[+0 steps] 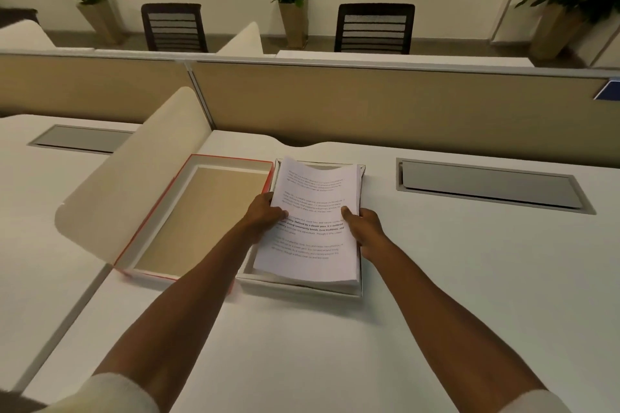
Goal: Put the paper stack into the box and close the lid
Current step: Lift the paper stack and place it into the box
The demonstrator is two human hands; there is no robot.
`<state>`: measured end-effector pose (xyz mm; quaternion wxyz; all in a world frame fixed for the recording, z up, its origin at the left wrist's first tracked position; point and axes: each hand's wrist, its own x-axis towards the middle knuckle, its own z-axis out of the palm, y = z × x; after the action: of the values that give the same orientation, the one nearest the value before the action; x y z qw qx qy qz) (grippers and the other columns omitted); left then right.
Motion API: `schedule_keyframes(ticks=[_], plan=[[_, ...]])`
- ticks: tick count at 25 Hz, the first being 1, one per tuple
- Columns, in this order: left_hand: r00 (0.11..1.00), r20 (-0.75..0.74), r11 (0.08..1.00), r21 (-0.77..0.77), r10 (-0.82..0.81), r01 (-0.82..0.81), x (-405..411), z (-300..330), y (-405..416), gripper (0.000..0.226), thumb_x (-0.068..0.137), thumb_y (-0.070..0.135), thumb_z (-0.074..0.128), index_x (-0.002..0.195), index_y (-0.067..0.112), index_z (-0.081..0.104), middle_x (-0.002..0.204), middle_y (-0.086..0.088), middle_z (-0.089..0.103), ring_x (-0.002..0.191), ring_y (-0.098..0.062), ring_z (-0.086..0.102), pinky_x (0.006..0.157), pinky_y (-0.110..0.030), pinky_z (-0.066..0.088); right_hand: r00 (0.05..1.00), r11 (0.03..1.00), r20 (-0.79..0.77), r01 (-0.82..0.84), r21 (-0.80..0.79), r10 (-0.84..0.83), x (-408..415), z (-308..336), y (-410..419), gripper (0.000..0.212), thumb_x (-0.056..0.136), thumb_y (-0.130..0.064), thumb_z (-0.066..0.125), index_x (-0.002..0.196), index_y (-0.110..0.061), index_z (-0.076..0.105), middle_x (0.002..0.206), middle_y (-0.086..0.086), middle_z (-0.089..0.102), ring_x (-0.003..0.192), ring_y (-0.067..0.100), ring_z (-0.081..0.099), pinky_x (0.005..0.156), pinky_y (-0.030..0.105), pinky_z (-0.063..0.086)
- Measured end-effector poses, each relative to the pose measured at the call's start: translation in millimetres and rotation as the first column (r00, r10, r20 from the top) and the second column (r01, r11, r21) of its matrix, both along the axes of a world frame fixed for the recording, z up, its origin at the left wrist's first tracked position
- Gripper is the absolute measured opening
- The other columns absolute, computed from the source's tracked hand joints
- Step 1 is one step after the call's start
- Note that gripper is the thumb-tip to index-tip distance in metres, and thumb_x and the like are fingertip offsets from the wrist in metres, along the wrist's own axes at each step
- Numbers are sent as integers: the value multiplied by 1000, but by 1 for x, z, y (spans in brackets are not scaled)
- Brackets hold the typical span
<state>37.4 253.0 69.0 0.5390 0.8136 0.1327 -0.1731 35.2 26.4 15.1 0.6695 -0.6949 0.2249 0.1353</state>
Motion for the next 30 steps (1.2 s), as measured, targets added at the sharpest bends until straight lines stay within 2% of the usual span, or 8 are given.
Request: schedule_keyframes(ticks=[7, 12, 14, 18, 21, 24, 27, 30], plan=[[999, 42, 998, 58, 31, -33, 34, -38, 19, 38, 92, 1, 64, 129, 5, 59, 134, -15, 66, 112, -37, 68, 100, -54, 56, 997, 945, -68, 5, -327, -29, 26, -15, 38, 42, 98, -31, 58, 131, -6, 49, 131, 15, 61, 111, 32, 64, 86, 38, 53], [994, 108, 984, 180, -32, 12, 35, -55, 17, 47, 93, 8, 66, 138, 9, 53, 139, -13, 63, 124, -37, 63, 104, -49, 52, 997, 865, -18, 54, -498, -73, 25, -25, 51, 33, 98, -28, 61, 119, -3, 60, 121, 15, 67, 97, 27, 67, 77, 31, 52], [987, 150, 979, 203, -50, 19, 36, -57, 13, 50, 94, 11, 66, 141, 11, 49, 140, -12, 62, 125, -36, 62, 104, -48, 52, 994, 850, 5, 99, -518, -113, 25, -23, 53, 32, 97, -27, 62, 117, -3, 63, 120, 14, 69, 99, 29, 69, 78, 33, 55], [978, 182, 964, 260, -104, 54, 40, -63, 10, 60, 94, 12, 67, 148, 7, 39, 144, -15, 57, 130, -38, 58, 109, -50, 50, 993, 813, 36, 111, -572, -110, 25, -17, 55, 32, 97, -29, 61, 116, -4, 63, 119, 14, 68, 99, 29, 69, 71, 29, 50], [981, 140, 946, 313, -134, 84, 39, -71, 5, 71, 96, 11, 64, 156, 6, 24, 155, -15, 45, 142, -37, 46, 117, -49, 42, 1000, 760, -6, 18, -649, -28, 21, -20, 55, 36, 97, -25, 60, 126, -4, 56, 125, 16, 62, 108, 30, 65, 83, 33, 54], [981, 110, 923, 368, -163, 112, 36, -79, -1, 85, 99, 13, 60, 161, 8, 3, 168, -12, 20, 154, -35, 27, 123, -45, 30, 999, 718, -27, -43, -694, 35, 17, -22, 57, 54, 94, -16, 63, 141, -4, 41, 134, 18, 52, 119, 33, 58, 94, 39, 53], [977, 115, 907, 404, -178, 117, 34, -84, -4, 87, 99, 12, 59, 161, 9, -1, 170, -11, 13, 154, -35, 26, 121, -44, 33, 996, 688, -24, -75, -722, 84, 11, -27, 59, 64, 91, -13, 66, 145, -6, 34, 138, 18, 49, 121, 33, 56, 96, 39, 51], [971, 117, 873, 469, -209, 131, 34, -89, -4, 86, 98, 13, 60, 161, 8, 1, 169, -13, 15, 152, -35, 31, 119, -48, 39, 990, 664, -46, -123, -737, 132, 6, -29, 57, 82, 92, -16, 66, 156, -8, 15, 146, 17, 42, 128, 32, 52, 100, 39, 49]])
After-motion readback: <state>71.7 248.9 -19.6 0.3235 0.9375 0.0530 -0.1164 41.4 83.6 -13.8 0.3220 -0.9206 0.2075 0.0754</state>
